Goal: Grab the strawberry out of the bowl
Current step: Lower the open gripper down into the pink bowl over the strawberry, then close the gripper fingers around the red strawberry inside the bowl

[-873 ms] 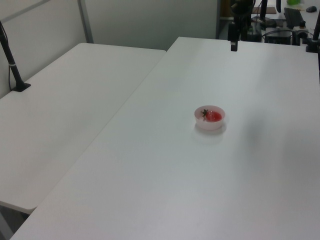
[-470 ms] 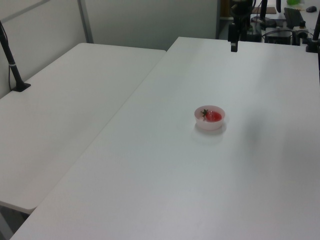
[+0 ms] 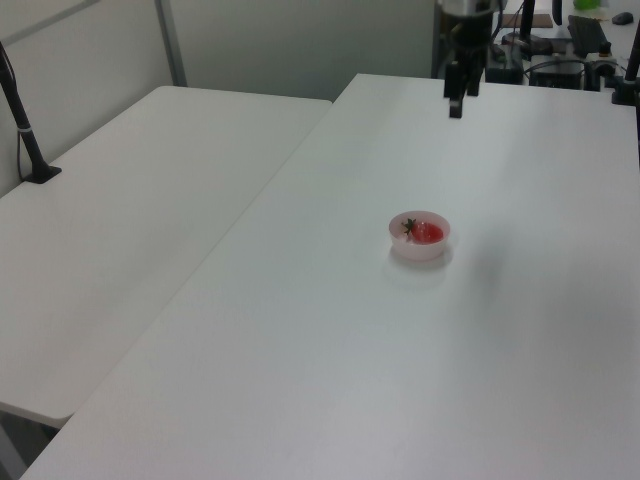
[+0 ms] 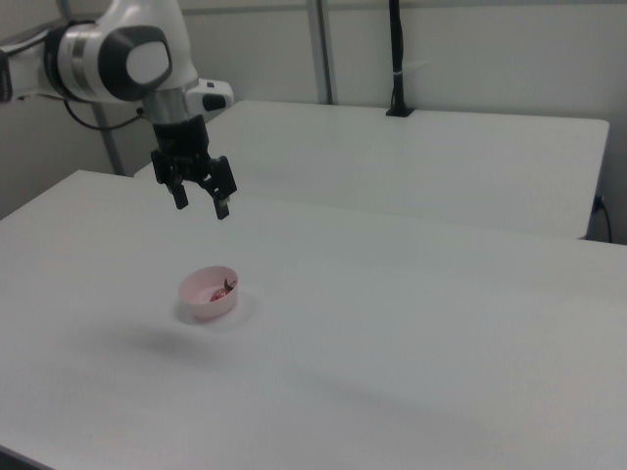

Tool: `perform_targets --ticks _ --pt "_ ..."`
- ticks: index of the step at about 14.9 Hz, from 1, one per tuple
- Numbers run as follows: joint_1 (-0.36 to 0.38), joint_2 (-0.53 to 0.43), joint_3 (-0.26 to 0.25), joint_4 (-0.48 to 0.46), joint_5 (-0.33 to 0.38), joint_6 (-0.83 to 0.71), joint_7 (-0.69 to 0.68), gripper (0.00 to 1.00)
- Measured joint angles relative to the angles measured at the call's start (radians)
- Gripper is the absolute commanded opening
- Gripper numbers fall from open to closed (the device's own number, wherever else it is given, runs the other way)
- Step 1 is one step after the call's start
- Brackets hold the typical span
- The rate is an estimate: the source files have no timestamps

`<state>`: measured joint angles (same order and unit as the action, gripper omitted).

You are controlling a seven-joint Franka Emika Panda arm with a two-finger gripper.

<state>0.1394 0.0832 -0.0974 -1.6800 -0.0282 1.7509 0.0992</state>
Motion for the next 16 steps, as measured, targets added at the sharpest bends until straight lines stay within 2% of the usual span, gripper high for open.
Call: perform_targets --ticks 3,9,16 --pt "0.035 0.085 0.001 -0.006 0.024 0.093 0.001 0.95" --pt "0.104 0.26 0.003 -0.008 0.026 0.265 0.009 0.9" --pt "0.111 0.336 0.003 -0.009 0.026 0.291 0.01 0.9"
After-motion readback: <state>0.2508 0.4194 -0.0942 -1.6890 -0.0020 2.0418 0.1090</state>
